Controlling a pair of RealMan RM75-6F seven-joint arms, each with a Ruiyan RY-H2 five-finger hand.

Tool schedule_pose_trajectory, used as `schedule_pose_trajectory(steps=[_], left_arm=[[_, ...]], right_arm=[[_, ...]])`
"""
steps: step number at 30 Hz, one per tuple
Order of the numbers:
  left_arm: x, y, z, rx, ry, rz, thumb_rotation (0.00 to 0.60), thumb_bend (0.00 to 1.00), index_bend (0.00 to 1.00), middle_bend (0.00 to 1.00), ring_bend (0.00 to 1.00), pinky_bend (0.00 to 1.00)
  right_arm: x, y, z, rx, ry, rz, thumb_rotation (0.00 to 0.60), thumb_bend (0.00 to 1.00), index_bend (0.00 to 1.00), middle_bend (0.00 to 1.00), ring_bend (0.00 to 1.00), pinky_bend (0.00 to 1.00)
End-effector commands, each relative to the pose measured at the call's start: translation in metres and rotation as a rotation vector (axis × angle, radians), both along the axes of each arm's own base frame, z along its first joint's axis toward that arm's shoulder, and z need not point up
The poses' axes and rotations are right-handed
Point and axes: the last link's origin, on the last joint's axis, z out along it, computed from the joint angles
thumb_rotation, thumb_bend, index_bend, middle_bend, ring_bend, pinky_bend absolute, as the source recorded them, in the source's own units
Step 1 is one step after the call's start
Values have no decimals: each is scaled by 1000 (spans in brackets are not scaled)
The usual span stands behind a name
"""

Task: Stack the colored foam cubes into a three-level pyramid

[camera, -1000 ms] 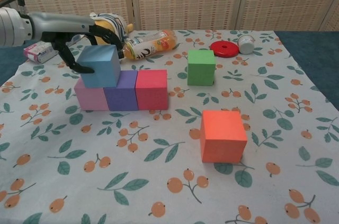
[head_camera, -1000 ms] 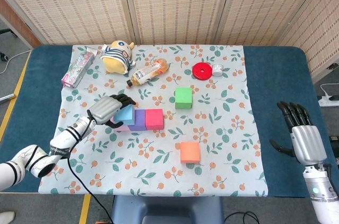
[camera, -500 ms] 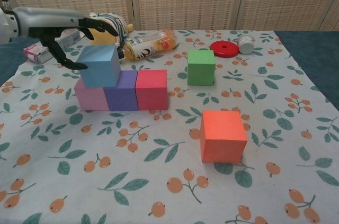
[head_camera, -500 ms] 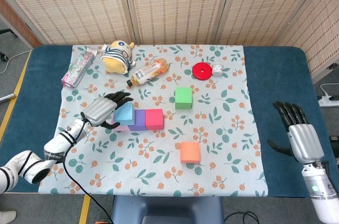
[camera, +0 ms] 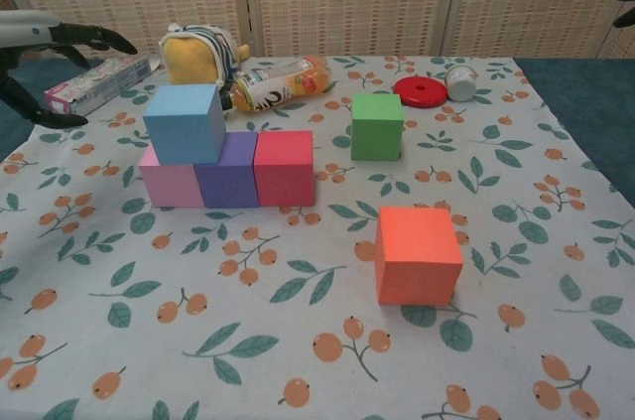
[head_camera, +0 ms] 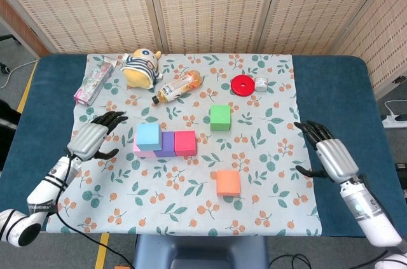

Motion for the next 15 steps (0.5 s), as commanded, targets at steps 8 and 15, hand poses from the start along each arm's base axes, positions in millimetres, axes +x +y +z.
schedule_pose_trajectory(steps=[8, 15], left_arm=[[-22, -31, 2, 66, 41, 58, 600, 315, 159, 107, 58, 171], [-25, -37, 0, 66, 51, 75, 600, 315, 166, 120, 65, 173]], right_arm=[[37, -93, -52, 171, 0, -4, 600, 90, 6, 118, 0, 104], [66, -144, -90, 223, 32, -14, 600, 90, 20, 119, 0, 108]])
